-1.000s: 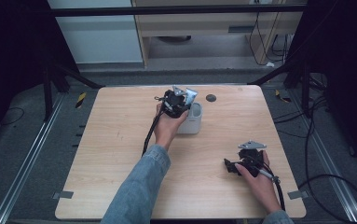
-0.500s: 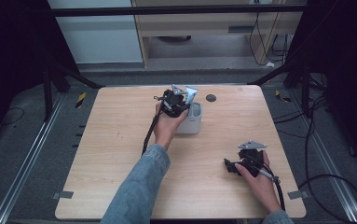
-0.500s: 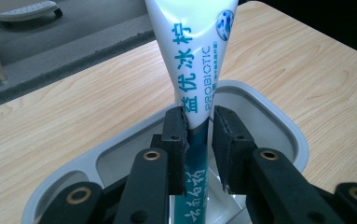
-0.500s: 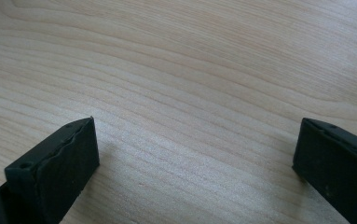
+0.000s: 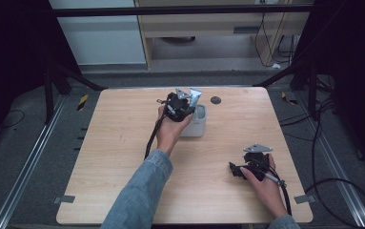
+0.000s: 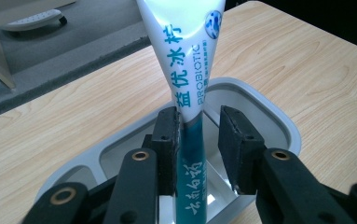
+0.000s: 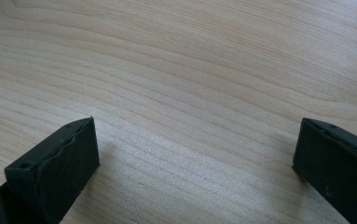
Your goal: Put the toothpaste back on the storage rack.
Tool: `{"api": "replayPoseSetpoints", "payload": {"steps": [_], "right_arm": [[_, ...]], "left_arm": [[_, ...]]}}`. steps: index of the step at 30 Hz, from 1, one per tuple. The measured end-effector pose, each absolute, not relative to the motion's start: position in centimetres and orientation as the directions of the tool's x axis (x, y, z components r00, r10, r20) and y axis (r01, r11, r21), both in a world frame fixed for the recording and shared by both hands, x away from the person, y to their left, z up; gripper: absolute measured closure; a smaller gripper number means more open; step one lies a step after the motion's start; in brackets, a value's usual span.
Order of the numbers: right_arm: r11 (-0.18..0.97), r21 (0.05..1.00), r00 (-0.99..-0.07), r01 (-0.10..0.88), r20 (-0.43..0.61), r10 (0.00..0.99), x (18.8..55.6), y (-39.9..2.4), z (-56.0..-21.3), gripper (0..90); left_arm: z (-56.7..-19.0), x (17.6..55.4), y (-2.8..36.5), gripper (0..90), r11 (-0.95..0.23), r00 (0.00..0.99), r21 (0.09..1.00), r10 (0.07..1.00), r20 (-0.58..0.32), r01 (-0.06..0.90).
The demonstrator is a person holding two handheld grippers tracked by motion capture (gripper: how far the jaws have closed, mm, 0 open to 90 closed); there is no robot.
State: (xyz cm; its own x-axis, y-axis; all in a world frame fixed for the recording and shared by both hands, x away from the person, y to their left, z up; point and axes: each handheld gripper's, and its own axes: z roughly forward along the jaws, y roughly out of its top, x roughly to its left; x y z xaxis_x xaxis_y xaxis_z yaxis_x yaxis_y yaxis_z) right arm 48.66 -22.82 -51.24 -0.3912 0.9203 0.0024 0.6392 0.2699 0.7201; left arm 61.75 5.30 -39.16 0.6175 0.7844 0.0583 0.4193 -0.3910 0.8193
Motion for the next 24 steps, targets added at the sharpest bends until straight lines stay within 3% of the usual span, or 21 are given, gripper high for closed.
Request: {"api": "replayPoseSetpoints", "payload": {"steps": [18, 24], "right_arm": [[0.269, 0.721, -0.392, 0.639, 0.003, 0.920, 48.7, -22.8, -51.2, 0.4], [0.269, 0.721, -0.392, 0.639, 0.003, 0.920, 48.7, -22.8, -51.2, 0.4]], "left_arm": [[-38.7, 59.4, 6.0, 56.6, -0.431, 0.635, 0.818, 0.765, 0.108, 0.380], [-38.4, 58.3, 6.3, 43.0, -0.454, 0.649, 0.807, 0.751, 0.120, 0.377]]}}
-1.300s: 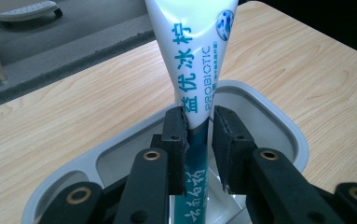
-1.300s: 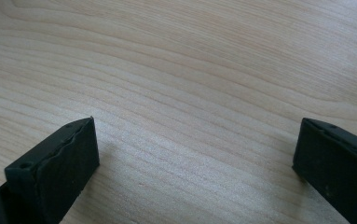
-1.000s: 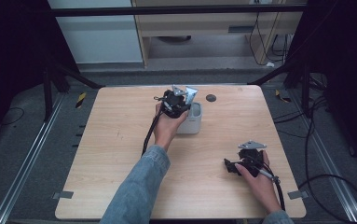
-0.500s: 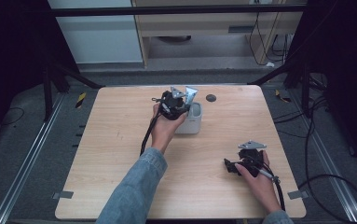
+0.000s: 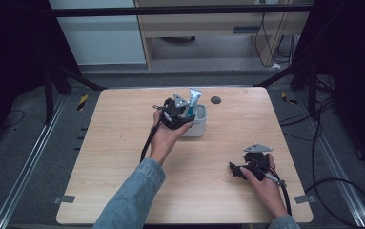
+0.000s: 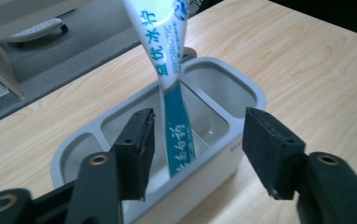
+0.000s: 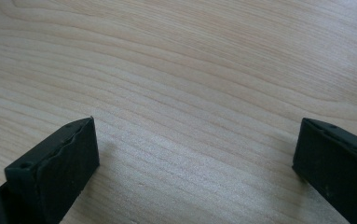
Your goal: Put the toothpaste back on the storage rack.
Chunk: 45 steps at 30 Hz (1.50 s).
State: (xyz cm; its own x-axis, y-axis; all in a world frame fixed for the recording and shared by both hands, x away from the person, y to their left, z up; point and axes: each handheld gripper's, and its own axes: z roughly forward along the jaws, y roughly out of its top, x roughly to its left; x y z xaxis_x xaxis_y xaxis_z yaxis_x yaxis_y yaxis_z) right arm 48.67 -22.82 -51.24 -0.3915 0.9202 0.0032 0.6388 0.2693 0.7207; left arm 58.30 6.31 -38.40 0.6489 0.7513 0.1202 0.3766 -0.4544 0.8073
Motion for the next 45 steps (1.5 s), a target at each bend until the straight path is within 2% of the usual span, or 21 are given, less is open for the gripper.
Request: {"api": "replayPoseSetpoints", "payload": {"steps": [9, 17, 30, 45], "right_arm": [[0.277, 0.722, -0.397, 0.634, -0.004, 0.918, 48.8, -22.8, -51.3, 0.4], [0.271, 0.721, -0.396, 0.638, 0.004, 0.918, 48.7, -22.8, -51.2, 0.4], [0.272, 0.721, -0.396, 0.637, 0.003, 0.918, 48.7, -22.8, -51.2, 0.4], [0.270, 0.721, -0.394, 0.639, 0.005, 0.919, 48.7, -22.8, -51.2, 0.4]], "left_arm": [[-38.2, 56.8, 6.4, 21.6, -0.482, 0.691, 0.796, 0.713, 0.115, 0.365], [-38.3, 55.3, 6.9, 9.5, -0.480, 0.706, 0.784, 0.704, 0.077, 0.394], [-38.8, 52.7, 9.1, 6.9, -0.492, 0.713, 0.774, 0.697, 0.077, 0.398], [-42.7, 52.2, 13.3, 7.6, -0.487, 0.698, 0.753, 0.714, 0.052, 0.442]]}}
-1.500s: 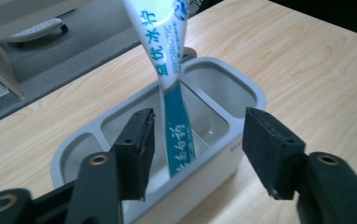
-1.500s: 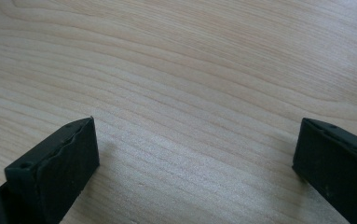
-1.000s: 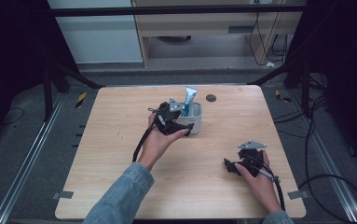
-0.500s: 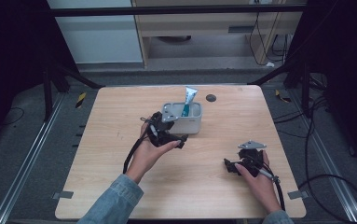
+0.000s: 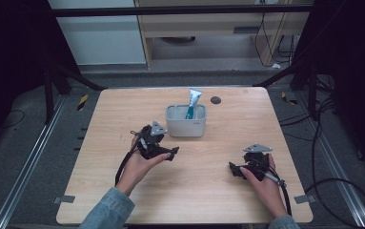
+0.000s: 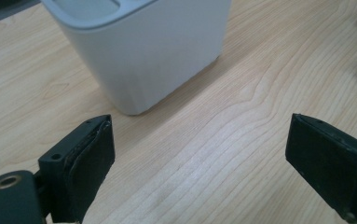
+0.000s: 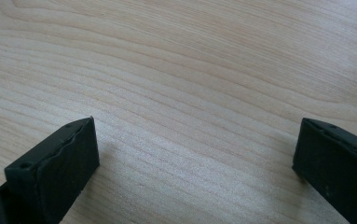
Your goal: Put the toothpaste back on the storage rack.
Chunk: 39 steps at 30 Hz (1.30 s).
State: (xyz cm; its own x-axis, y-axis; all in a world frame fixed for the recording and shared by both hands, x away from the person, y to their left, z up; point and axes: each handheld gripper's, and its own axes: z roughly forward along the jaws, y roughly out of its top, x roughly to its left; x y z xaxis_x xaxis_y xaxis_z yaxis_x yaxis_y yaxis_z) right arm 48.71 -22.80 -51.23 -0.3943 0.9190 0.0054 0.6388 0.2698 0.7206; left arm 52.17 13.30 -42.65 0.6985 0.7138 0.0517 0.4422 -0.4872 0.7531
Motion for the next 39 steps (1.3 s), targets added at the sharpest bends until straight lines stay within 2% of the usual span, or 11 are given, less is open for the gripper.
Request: {"api": "replayPoseSetpoints", "payload": {"steps": [8, 15, 19, 25, 30, 39], "right_arm": [[0.273, 0.721, -0.394, 0.637, 0.001, 0.919, 48.7, -22.8, -51.2, 0.4], [0.273, 0.721, -0.393, 0.637, -0.001, 0.920, 48.7, -22.8, -51.2, 0.4], [0.270, 0.721, -0.390, 0.638, 0.000, 0.921, 48.7, -22.8, -51.3, 0.4], [0.271, 0.721, -0.391, 0.637, 0.000, 0.920, 48.7, -22.8, -51.3, 0.4], [0.271, 0.721, -0.391, 0.637, 0.000, 0.920, 48.7, -22.8, -51.3, 0.4], [0.271, 0.721, -0.391, 0.638, 0.000, 0.920, 48.7, -22.8, -51.3, 0.4]], "left_arm": [[-44.8, 52.9, 14.9, 7.6, -0.485, 0.687, 0.744, 0.725, 0.048, 0.460], [-47.6, 53.7, 16.5, 6.1, -0.484, 0.644, 0.701, 0.764, 0.046, 0.524], [-47.9, 53.8, 17.2, 5.2, -0.489, 0.632, 0.685, 0.773, 0.054, 0.540], [-48.0, 53.7, 20.0, 5.1, -0.411, 0.560, 0.703, 0.829, 0.022, 0.581], [-48.0, 53.6, 22.1, 5.5, -0.422, 0.534, 0.697, 0.843, 0.066, 0.580], [-48.6, 53.9, 25.7, 5.6, -0.360, 0.451, 0.691, 0.891, 0.054, 0.627]]}}
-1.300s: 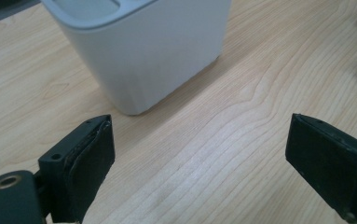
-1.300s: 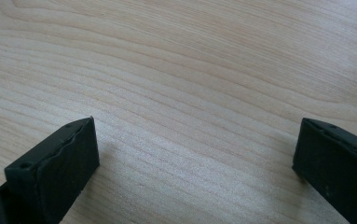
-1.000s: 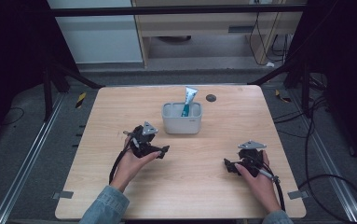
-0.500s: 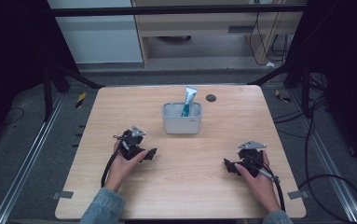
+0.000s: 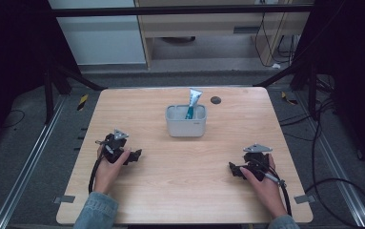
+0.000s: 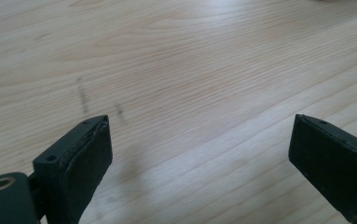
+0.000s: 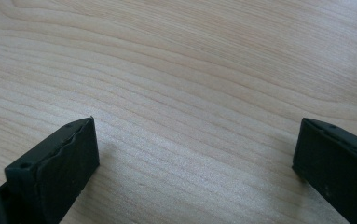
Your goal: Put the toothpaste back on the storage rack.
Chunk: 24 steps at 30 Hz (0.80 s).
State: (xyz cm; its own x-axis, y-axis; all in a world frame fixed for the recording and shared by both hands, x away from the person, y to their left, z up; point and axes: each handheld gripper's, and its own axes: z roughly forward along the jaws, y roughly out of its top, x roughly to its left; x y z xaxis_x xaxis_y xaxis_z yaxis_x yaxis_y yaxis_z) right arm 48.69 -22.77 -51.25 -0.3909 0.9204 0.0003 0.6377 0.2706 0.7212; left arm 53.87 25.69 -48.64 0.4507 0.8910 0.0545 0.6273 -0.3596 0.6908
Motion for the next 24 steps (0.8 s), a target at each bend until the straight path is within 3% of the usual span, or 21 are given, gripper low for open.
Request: {"api": "replayPoseSetpoints", "payload": {"steps": [14, 24], "right_arm": [[0.271, 0.721, -0.391, 0.637, 0.000, 0.920, 48.7, -22.8, -51.3, 0.4], [0.271, 0.722, -0.389, 0.637, -0.002, 0.921, 48.6, -22.7, -51.3, 0.4]], "left_arm": [[-50.1, 54.4, 27.8, 5.3, -0.317, 0.410, 0.672, 0.912, 0.021, 0.669], [-50.8, 54.4, 28.0, 0.0, -0.310, 0.422, 0.713, 0.906, 0.022, 0.629]]}}
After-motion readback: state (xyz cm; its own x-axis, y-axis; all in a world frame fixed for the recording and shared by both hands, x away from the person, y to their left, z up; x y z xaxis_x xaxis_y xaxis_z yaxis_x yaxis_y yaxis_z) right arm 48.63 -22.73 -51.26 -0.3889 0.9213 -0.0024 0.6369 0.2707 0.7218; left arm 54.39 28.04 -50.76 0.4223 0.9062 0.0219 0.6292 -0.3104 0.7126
